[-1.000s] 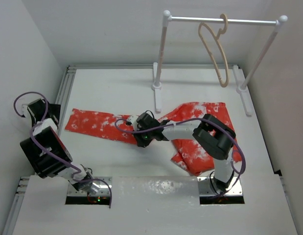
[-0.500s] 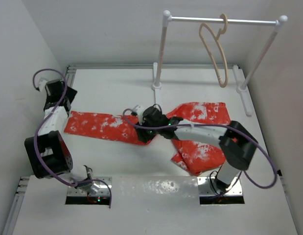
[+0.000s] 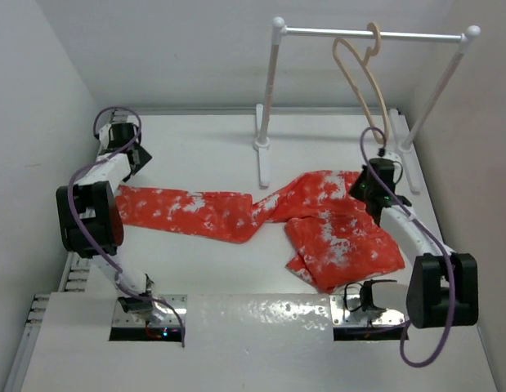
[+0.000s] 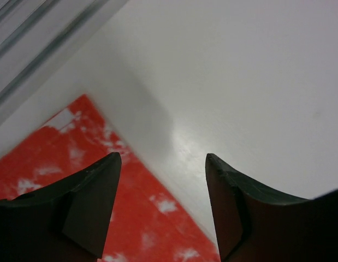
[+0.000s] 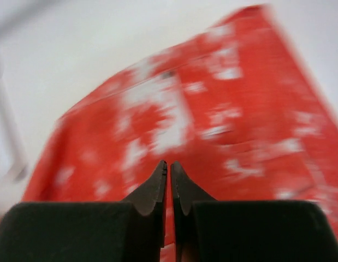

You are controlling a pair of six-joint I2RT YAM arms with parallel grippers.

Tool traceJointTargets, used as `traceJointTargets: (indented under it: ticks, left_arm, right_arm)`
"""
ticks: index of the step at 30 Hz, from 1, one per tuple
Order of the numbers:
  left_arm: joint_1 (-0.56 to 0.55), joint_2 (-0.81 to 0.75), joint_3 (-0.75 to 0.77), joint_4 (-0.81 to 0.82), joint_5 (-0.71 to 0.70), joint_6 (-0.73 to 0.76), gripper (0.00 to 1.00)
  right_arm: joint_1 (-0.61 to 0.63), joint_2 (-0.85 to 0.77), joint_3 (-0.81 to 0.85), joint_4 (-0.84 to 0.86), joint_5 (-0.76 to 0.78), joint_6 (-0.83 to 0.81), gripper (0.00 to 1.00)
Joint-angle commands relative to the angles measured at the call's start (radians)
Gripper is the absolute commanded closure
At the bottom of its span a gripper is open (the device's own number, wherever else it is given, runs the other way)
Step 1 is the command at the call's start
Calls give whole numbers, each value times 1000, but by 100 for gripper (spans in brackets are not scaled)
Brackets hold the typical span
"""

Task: Place the trousers on the hanger
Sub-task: Flatten out the trousers at the center of the board.

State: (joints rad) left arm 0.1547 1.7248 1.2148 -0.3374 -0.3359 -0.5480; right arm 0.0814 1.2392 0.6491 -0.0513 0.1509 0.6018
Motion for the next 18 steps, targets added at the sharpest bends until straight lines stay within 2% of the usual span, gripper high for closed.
traceJointTargets:
  ticks: [1, 2, 4, 5, 7, 12, 15, 18]
  left_arm:
    - [80, -7, -69, -29, 1, 22, 40]
    - [100, -10, -78, -13, 39, 14, 40]
    - [100, 24, -54, -20, 12, 11, 41]
    - [101, 38, -43, -40, 3, 10, 41]
    - [115, 73, -26, -37, -2, 3, 41]
    - [124, 125, -18, -6, 29, -9, 41]
    - [121, 145, -3, 8, 38, -12, 41]
    - [114, 176, 11, 12, 28, -16, 41]
  right_arm:
    - [-155, 14, -58, 42, 51, 76, 94]
    - [-178, 26, -90, 100, 70, 101, 83]
    - [-255, 90, -74, 128, 72, 127, 70]
    - [-305, 121, -54, 128, 61, 134, 55]
    - [-362, 216, -10, 137, 21, 179, 42]
    - [-378, 344, 30, 200, 27, 240, 31]
    - [-381, 402, 53, 220, 87, 256, 30]
    - [-388, 473, 104, 218, 76, 231, 30]
